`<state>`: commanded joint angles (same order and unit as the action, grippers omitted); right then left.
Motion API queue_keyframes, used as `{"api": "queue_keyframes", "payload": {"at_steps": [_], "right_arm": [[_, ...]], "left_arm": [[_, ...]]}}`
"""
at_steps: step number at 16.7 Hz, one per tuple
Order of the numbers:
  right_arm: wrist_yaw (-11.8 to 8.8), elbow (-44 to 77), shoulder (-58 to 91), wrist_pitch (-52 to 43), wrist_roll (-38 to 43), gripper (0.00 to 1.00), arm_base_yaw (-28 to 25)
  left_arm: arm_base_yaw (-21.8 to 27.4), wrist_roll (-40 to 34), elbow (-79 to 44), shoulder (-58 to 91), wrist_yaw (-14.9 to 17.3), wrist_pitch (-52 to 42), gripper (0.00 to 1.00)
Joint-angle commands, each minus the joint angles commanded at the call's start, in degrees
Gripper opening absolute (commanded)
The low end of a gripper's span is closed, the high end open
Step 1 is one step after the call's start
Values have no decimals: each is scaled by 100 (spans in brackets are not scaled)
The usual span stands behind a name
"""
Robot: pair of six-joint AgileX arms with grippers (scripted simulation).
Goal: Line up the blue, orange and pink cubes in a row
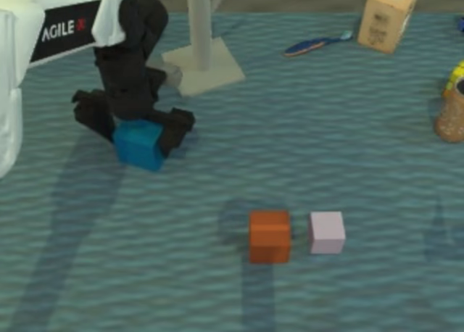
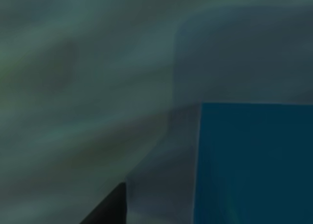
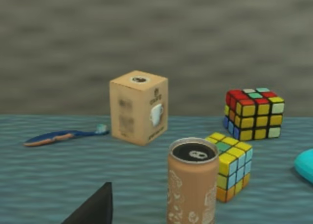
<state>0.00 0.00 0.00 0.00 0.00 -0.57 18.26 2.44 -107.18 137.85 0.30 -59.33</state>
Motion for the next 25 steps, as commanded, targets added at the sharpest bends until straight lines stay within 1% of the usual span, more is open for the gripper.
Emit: {"api": "queue_keyframes", "payload": {"at_steps": [9, 10, 19, 21, 25], "right_arm": [[0, 0, 0, 0, 0, 100, 0], [0, 0, 0, 0, 0, 100, 0], [0, 0, 0, 0, 0, 100, 0], [0, 0, 0, 0, 0, 100, 0], [0, 0, 0, 0, 0, 100, 0]], "left_arm": [[0, 0, 0, 0, 0, 0, 2], [0, 0, 0, 0, 0, 0, 0], [-10, 2, -30, -63, 4, -36, 0], [-41, -14, -237, -110, 10, -255, 0], [-101, -15, -883, -284, -1, -1163, 0]]}}
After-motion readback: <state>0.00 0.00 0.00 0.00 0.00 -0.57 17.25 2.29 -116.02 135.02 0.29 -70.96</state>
